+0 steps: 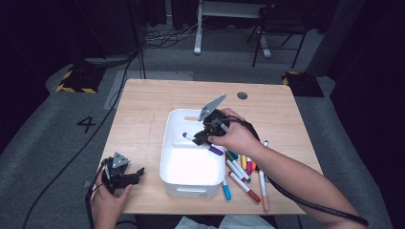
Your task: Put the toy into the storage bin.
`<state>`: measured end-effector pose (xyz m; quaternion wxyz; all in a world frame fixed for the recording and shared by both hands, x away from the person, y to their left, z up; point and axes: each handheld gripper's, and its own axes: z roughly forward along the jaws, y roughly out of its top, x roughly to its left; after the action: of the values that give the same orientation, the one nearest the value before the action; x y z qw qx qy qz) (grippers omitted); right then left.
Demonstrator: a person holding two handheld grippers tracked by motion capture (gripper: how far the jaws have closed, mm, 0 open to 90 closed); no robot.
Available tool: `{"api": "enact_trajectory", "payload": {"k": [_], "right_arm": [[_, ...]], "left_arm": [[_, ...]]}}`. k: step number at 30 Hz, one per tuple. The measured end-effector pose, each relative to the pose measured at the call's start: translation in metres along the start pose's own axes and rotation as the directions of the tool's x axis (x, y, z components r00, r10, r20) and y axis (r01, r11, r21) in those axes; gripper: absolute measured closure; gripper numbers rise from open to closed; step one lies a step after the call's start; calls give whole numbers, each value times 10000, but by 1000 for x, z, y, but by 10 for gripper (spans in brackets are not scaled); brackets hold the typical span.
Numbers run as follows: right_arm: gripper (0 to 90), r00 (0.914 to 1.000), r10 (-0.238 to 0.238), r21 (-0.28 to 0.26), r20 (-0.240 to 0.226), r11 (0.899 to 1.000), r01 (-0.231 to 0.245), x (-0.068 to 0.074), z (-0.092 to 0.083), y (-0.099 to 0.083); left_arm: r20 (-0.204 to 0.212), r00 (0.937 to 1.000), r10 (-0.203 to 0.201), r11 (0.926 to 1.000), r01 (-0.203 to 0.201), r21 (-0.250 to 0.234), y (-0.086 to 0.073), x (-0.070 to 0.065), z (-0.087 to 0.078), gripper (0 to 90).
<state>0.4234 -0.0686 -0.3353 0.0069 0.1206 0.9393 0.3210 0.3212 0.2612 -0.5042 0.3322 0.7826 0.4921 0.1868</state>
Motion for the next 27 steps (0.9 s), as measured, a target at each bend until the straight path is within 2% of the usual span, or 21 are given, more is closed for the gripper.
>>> {"api": "enact_trajectory", "payload": {"k": [7,10,12,14,15,16,17,18,19,22,27], "right_arm": [[769,9997,-88,371,-207,9993,96,-1,14,-6],[769,9992,-206,525,-329,9984,224,-2,21,-9],[769,9985,-454,573,-307,9972,471,-3,26,-10],[768,9972,-547,723,-509,9957,584,-3,31,-11],[768,9964,-525,993,-667,9933,590,-3,35,-12],[767,9957,-331,1337,-861,9900,445,-1,38,-13],[767,9910,493,2149,-1248,9764,-216,4,40,-15],[795,9853,479,2243,-1642,9745,-100,4,44,-18],[756,9839,493,2190,-1720,9757,-106,6,47,-19],[692,9871,400,2110,-1553,9775,-65,7,47,-21],[675,9875,578,1657,-1467,9856,-331,4,37,-22]], "left_arm": [[-4,10000,7,10000,-7,1,0,0,0,287],[-6,10000,9,10000,-9,-6,0,0,0,287],[-3,10000,13,10000,-13,-3,0,0,0,287],[-4,10000,12,10000,-12,-3,0,0,0,287],[-6,10000,13,10000,-13,-3,0,0,0,288],[-6,10000,15,10000,-15,-6,0,0,0,288],[-5,10000,29,10000,-29,5,0,0,0,287],[-7,10000,28,10000,-28,0,0,0,0,288],[1,10000,33,10000,-33,5,0,0,0,288],[-2,10000,59,10000,-59,34,0,0,0,286],[-2,10000,69,10000,-69,41,0,0,0,286]]}}
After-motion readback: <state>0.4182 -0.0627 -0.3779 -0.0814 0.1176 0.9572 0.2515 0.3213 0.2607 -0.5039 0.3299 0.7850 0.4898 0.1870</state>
